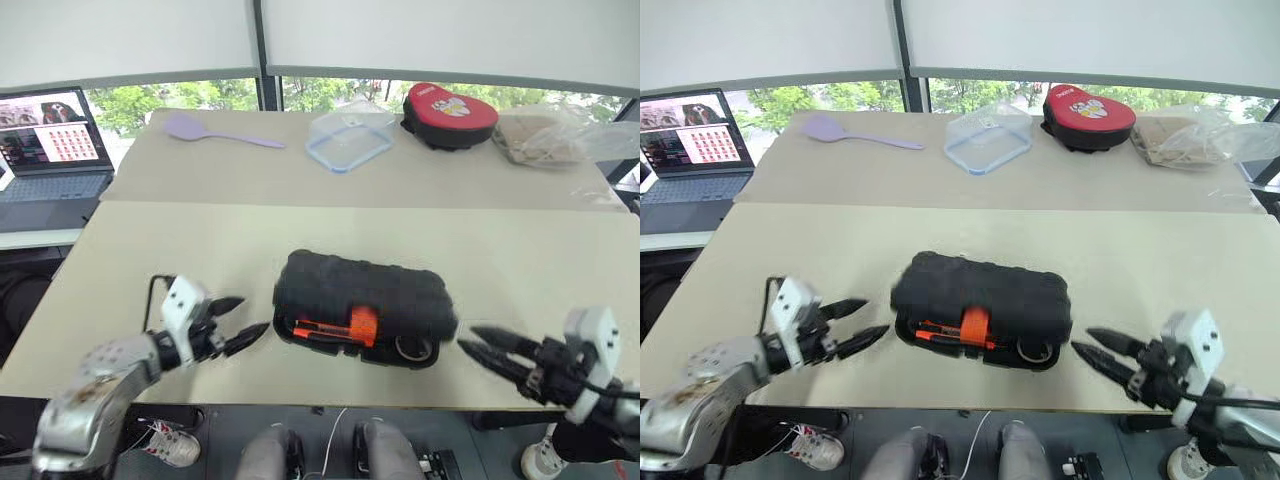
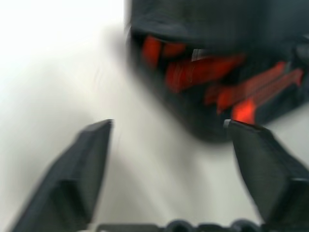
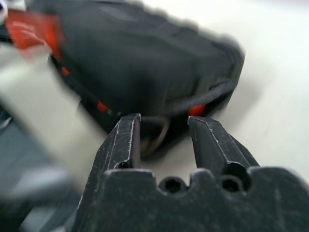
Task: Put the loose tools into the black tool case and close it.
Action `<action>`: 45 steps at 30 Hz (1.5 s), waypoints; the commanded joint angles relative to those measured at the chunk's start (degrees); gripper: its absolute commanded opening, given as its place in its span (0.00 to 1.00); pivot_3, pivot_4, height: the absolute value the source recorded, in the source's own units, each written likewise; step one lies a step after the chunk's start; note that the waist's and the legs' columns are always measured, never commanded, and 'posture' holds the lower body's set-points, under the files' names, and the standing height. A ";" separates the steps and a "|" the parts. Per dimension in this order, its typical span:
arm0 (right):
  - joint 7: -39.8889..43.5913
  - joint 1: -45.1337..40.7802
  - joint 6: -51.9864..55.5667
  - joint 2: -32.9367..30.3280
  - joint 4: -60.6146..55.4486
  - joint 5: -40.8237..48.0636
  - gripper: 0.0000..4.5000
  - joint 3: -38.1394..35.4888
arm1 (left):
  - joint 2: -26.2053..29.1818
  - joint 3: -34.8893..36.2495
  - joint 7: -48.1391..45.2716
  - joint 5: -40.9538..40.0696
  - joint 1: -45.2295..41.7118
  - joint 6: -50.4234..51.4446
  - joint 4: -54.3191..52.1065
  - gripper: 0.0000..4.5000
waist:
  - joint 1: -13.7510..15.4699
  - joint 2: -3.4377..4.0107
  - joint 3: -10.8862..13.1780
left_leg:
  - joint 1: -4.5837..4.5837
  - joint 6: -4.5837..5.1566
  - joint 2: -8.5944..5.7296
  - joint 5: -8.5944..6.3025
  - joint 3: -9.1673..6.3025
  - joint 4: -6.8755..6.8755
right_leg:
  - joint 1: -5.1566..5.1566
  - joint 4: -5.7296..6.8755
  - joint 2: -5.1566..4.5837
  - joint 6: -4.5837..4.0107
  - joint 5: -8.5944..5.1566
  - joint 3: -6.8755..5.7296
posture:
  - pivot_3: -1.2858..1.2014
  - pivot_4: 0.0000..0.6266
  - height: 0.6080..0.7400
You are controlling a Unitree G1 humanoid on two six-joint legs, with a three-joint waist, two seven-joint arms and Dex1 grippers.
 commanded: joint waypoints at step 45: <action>2.81 -26.62 -2.65 -9.65 10.08 -13.62 0.00 21.04 | -18.62 -38.98 -31.26 22.29 -58.27 -21.85 42.27 0.01 | 0.82 -0.60 -0.08 | -1.00 0.75 -0.08 0.43 -0.28 1.03 | -0.12 0.11 0.44 -0.03 0.37 -0.49 | 0.52 0.24 0.93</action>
